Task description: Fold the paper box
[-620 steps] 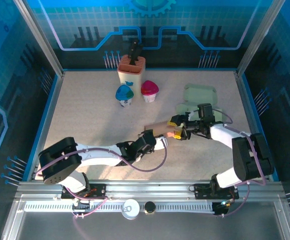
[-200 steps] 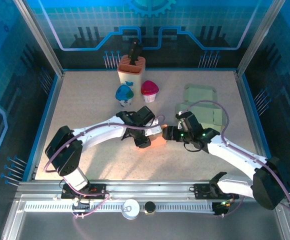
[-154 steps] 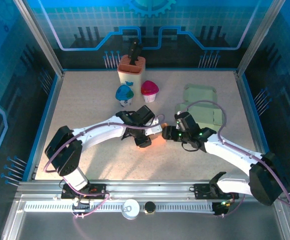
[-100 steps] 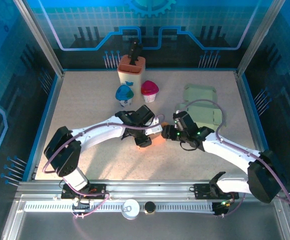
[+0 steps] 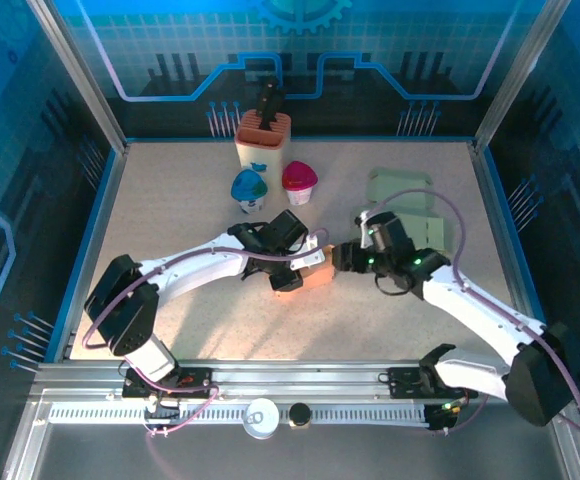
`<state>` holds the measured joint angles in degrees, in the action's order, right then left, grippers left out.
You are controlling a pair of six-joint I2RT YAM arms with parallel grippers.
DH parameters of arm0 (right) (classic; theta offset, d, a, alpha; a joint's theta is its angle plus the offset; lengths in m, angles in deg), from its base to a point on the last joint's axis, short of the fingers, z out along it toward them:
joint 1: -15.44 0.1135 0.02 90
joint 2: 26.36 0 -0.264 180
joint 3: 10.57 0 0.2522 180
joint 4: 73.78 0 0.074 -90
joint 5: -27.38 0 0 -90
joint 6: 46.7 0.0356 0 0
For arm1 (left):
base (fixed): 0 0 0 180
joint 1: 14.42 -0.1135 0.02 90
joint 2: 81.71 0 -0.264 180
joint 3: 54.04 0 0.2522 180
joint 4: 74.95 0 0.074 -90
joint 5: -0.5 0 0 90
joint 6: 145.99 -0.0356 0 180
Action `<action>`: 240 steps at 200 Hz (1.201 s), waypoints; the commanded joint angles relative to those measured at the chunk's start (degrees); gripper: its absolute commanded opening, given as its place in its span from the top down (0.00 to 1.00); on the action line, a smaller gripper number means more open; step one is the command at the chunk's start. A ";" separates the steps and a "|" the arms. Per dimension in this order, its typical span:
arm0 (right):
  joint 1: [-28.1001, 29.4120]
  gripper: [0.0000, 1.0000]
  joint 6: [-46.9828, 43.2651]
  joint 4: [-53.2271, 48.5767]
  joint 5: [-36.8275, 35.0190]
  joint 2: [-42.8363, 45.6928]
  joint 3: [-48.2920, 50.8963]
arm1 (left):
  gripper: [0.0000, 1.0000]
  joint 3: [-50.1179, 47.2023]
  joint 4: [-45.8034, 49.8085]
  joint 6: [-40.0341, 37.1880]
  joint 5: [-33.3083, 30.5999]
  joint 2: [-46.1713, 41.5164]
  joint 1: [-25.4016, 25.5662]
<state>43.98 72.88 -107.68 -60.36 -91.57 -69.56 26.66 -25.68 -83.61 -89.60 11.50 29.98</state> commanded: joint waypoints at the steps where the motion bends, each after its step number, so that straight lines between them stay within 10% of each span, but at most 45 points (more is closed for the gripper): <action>1: -5.49 0.39 -9.70 -2.83 12.18 0.10 -2.82 | 0.57 -0.84 -0.52 -1.66 1.69 -1.89 -0.28; 94: -6.23 0.40 -19.40 -3.85 19.32 -9.63 -8.32 | 0.56 -1.11 -0.81 -1.74 1.94 -1.87 -0.32; 240: -2.70 0.76 -19.83 -3.51 14.83 -12.01 -7.67 | 0.56 -0.84 -0.79 -2.00 1.86 -1.36 -0.25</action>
<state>40.35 53.28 -111.07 -43.64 -103.81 -77.21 26.31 -26.14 -84.66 -89.58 11.44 29.98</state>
